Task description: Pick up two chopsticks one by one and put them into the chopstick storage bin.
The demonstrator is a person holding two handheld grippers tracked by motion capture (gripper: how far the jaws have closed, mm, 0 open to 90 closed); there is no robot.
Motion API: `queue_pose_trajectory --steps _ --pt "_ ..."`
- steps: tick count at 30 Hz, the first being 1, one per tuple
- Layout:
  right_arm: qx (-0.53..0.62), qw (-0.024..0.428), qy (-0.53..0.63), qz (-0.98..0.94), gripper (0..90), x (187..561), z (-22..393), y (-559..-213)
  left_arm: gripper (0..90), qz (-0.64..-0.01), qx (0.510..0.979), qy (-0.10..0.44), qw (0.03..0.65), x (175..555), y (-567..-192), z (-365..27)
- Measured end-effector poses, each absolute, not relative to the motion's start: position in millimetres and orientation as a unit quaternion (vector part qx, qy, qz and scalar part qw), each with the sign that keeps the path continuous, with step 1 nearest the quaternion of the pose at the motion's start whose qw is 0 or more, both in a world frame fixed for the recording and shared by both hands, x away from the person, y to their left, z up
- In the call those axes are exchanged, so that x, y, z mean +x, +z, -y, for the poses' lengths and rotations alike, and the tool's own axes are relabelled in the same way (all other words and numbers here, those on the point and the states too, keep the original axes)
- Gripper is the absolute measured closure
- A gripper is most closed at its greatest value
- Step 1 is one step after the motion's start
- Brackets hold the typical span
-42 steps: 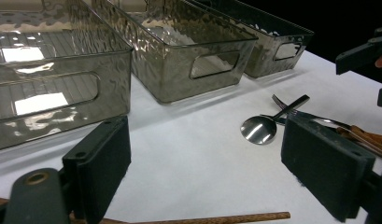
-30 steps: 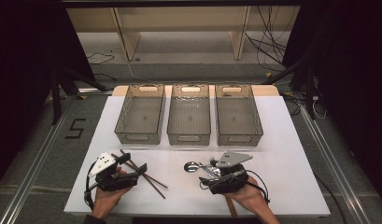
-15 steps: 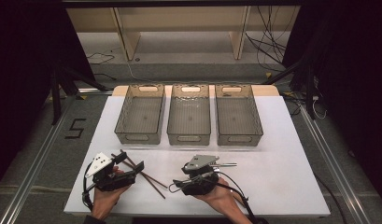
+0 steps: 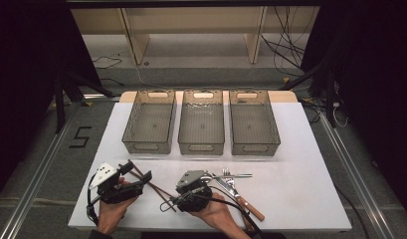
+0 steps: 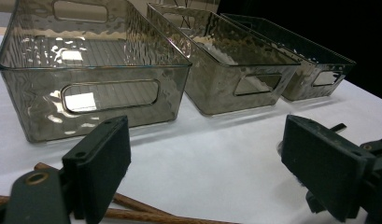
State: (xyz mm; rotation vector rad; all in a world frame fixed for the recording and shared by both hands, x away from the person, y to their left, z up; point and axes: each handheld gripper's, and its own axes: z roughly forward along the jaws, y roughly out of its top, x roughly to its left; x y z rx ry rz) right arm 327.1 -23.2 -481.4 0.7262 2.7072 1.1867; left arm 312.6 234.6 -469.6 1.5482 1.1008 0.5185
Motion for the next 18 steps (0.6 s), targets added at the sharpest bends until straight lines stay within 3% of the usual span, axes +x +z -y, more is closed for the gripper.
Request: queue_pose_trajectory --steps 11,18 --pt "0.239 0.057 0.365 -0.898 73.2 328 11 -491 15.5 -0.468 0.654 0.22 0.552 313 -470 -235" --pt "0.242 0.065 0.356 -0.9 85.2 329 9 -494 15.4 -0.47 0.653 0.221 0.552 313 -470 -235"
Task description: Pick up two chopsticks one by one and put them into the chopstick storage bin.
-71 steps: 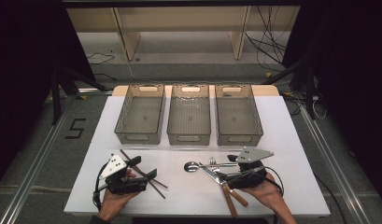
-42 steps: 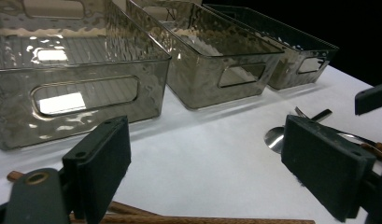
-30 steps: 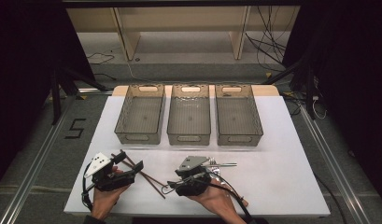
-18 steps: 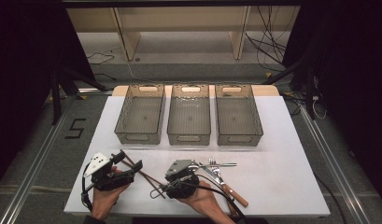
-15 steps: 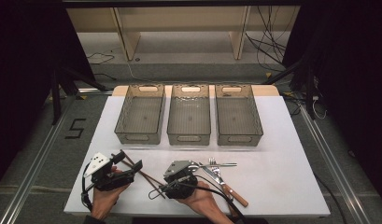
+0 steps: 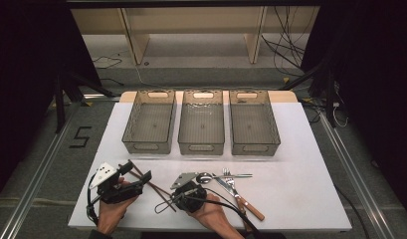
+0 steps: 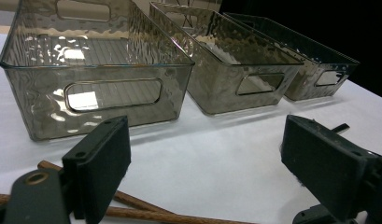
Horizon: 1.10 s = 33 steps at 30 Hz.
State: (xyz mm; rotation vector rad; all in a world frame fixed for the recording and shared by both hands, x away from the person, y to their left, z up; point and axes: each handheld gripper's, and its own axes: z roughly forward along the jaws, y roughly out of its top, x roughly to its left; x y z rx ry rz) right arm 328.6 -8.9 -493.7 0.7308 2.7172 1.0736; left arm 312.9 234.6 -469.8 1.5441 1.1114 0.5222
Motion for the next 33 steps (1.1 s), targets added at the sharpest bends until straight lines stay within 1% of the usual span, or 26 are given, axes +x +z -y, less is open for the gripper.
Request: queue_pose_trajectory --steps 6,13,18,24,28,33 --pt "0.246 0.06 0.362 -0.897 86.2 328 10 -492 15.4 -0.471 0.653 0.222 0.55 313 -470 -235" --pt "0.24 0.064 0.373 -0.894 86.6 326 14 -486 15.4 -0.476 0.648 0.224 0.551 313 -469 -236" --pt "0.238 0.069 0.386 -0.889 86.6 326 18 -480 15.4 -0.488 0.635 0.225 0.556 312 -468 -239" --pt "0.239 0.081 0.405 -0.879 86.6 327 29 -471 15.3 -0.514 0.605 0.218 0.568 310 -462 -242" --pt "0.241 0.088 0.423 -0.869 86.6 326 39 -461 15.3 -0.533 0.586 0.196 0.577 310 -455 -242" --pt "0.244 0.102 0.45 -0.853 86.6 324 54 -447 15.5 -0.55 0.569 0.144 0.594 312 -449 -237"
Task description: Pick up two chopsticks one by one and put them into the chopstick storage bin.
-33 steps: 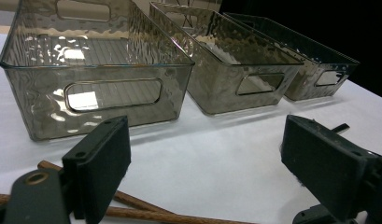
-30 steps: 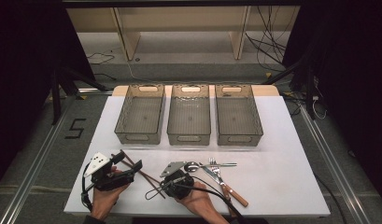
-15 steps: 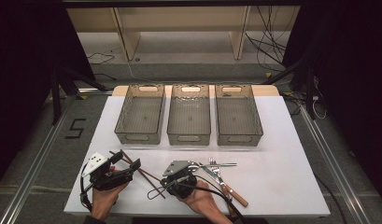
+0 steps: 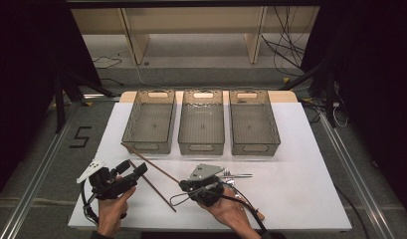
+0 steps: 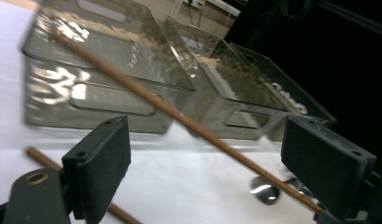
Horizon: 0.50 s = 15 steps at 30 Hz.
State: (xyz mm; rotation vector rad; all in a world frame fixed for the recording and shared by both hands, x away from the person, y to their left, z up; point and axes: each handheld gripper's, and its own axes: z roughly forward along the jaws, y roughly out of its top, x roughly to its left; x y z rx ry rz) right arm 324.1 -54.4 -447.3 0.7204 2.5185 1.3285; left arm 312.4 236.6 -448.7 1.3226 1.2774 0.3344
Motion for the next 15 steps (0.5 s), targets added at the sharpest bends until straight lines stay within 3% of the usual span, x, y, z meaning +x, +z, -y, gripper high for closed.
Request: queue_pose_trajectory --steps 4,9,15 --pt "0.239 0.107 0.469 -0.844 86.6 320 65 -439 16.1 -0.55 0.566 0.098 0.605 316 -443 -226" --pt "0.236 0.111 0.487 -0.833 86.6 314 73 -433 19.3 -0.54 0.578 0.084 0.606 321 -436 -212" --pt "0.23 0.111 0.499 -0.828 86.5 310 79 -430 29.3 -0.526 0.581 0.064 0.618 328 -431 -204"
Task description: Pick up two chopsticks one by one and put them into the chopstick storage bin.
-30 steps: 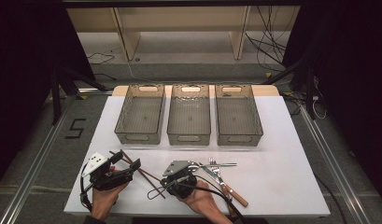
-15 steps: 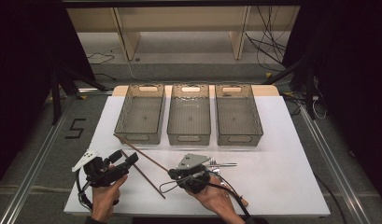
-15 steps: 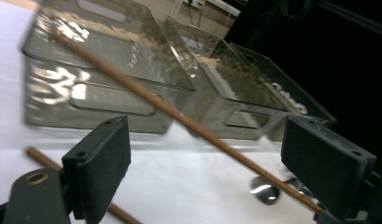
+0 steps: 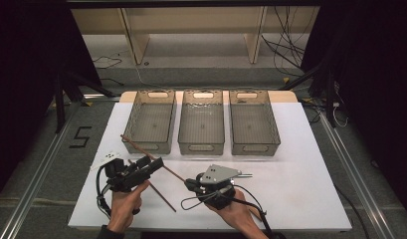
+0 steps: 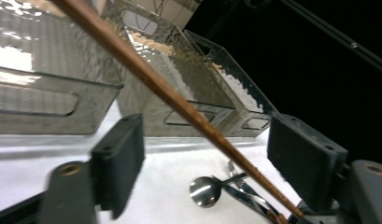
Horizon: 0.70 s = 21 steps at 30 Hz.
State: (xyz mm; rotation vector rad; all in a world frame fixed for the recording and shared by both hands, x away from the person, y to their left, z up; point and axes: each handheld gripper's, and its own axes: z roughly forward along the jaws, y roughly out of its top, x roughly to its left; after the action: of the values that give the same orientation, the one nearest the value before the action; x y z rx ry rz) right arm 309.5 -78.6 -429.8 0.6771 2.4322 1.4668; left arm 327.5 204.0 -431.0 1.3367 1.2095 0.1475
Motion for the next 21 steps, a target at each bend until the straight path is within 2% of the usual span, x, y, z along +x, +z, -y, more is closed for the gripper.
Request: queue_pose_trajectory --steps 9,18,21 --pt "0.231 0.112 0.508 -0.822 86.5 309 83 -434 45.7 -0.516 0.579 0.044 0.63 331 -430 -203" --pt "0.231 0.104 0.521 -0.815 86.4 310 88 -438 67.5 -0.507 0.573 0.031 0.644 331 -429 -205" --pt "0.232 0.097 0.527 -0.812 86.3 310 90 -440 70.8 -0.501 0.57 0.02 0.65 332 -428 -205"
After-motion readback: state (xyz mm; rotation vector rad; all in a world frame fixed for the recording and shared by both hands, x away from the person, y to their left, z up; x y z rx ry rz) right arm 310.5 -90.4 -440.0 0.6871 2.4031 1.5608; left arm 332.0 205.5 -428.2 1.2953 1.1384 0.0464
